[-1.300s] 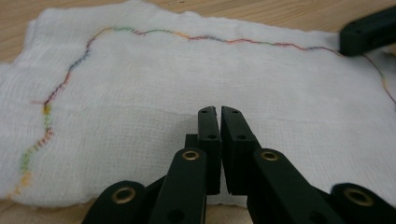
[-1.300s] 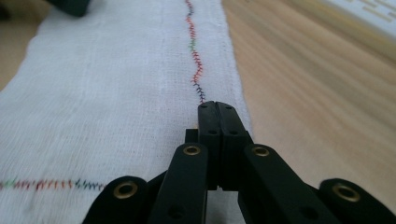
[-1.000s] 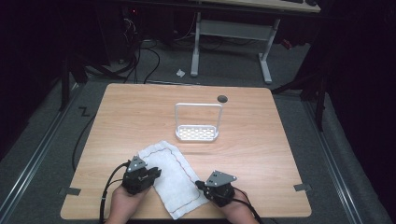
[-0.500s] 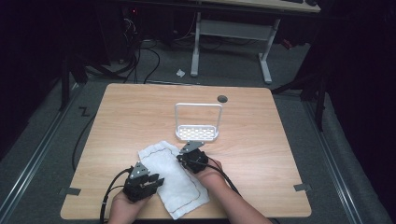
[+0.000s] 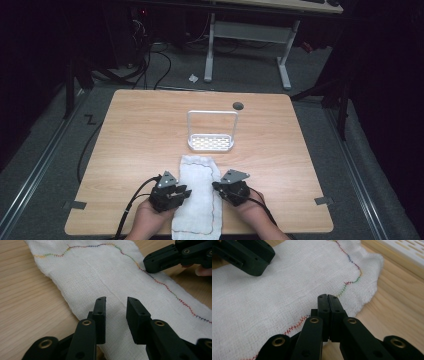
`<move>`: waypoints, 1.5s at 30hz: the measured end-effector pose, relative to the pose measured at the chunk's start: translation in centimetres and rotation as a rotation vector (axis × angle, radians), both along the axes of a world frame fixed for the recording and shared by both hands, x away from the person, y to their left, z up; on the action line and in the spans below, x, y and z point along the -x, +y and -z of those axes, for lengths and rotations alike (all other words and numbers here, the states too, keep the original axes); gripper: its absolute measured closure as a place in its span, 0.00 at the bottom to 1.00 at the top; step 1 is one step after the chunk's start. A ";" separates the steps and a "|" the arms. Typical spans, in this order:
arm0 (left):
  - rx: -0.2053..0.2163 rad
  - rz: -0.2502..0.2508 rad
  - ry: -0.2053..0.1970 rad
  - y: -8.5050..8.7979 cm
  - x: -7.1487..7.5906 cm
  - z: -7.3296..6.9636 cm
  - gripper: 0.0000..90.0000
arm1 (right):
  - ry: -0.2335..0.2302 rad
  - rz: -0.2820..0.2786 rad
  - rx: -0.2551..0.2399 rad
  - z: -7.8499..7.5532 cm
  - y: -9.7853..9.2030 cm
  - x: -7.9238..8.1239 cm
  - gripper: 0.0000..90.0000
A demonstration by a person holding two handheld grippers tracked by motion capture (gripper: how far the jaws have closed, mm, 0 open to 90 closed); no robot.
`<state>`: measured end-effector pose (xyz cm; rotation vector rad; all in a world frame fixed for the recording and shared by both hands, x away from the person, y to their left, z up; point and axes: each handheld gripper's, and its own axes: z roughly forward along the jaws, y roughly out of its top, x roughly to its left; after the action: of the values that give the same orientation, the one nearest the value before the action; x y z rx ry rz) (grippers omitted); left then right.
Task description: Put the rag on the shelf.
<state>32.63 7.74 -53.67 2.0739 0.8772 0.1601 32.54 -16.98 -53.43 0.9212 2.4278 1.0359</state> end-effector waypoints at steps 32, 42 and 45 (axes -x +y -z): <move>0.051 -0.156 -0.037 -1.2 -5.7 -0.2 0.55 | -0.010 0.043 -0.035 0.3 -4.1 1.7 0.95; 0.064 -0.158 0.029 -2.1 -7.1 0.3 0.66 | -0.005 0.037 -0.046 0.4 -4.2 1.6 0.95; 0.053 -0.138 0.006 -2.3 -6.9 0.5 0.76 | -0.003 0.037 -0.048 0.4 -4.2 1.6 0.95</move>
<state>39.53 5.48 -54.12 1.9658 1.0177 0.2024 30.97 -21.21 -53.79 0.9760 2.3837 1.0861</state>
